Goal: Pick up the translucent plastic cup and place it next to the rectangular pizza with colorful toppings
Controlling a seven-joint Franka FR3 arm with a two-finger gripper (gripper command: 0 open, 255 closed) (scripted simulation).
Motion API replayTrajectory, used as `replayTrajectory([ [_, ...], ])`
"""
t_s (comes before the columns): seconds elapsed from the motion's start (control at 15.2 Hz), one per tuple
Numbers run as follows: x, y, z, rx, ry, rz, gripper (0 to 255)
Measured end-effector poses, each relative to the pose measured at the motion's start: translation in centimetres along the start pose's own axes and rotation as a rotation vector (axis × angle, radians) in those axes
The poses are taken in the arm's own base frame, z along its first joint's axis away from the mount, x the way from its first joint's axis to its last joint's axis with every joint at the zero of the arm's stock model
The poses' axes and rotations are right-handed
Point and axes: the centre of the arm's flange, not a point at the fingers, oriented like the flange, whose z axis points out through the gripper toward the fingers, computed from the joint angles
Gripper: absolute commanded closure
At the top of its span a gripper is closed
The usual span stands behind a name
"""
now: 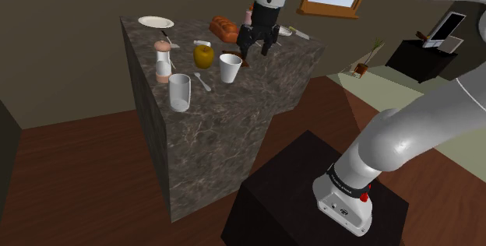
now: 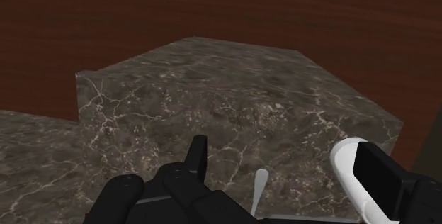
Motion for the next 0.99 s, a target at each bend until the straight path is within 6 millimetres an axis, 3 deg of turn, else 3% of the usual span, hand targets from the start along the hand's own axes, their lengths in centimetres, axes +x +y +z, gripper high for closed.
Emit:
replayTrajectory([
  [0.99,11.5,-13.5,8.7,0.037,-0.073,0.082,0],
])
